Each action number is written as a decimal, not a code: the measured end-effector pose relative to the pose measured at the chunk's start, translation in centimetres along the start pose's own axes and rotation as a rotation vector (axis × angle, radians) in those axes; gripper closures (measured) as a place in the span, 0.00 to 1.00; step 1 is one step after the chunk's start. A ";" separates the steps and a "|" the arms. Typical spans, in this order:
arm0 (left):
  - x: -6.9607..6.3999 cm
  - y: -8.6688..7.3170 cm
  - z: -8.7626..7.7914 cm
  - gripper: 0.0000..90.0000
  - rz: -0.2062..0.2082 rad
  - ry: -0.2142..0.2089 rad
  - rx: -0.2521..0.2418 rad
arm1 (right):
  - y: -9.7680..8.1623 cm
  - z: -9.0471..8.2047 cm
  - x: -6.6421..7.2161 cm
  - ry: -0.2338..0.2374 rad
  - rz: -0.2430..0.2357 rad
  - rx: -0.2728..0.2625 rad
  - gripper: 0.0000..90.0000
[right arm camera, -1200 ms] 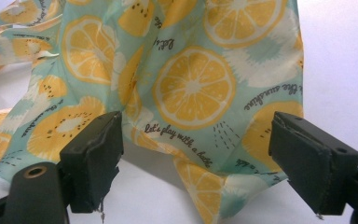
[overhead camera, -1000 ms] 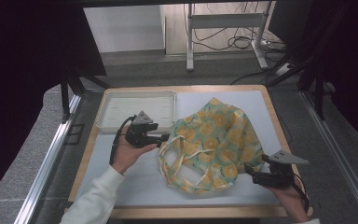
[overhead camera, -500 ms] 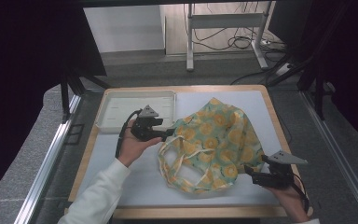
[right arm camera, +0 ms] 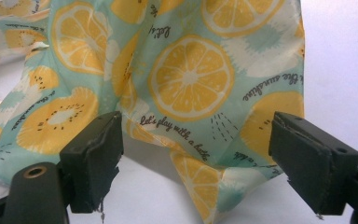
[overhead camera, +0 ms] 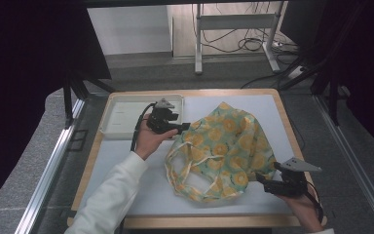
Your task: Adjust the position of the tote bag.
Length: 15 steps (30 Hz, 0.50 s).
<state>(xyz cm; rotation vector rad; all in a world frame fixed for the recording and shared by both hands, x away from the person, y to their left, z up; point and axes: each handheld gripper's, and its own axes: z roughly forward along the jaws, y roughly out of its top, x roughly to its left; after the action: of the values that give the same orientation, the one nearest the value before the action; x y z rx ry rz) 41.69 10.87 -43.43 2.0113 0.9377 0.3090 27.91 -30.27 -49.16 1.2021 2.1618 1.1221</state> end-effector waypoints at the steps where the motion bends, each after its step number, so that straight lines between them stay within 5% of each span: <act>1: 0.2 0.4 0.7 0.40 -0.007 0.002 0.004 | 0.0 0.0 0.0 -0.001 0.001 -0.001 0.20; 15: 1.3 3.6 4.9 0.40 0.003 0.032 0.053 | -0.1 0.1 0.0 -0.001 -0.002 0.000 0.20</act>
<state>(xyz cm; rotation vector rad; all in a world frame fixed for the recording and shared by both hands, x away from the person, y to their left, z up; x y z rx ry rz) 47.00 7.57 -43.60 2.0619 0.9728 0.3220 27.96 -30.27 -49.34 1.2007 2.1617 1.1200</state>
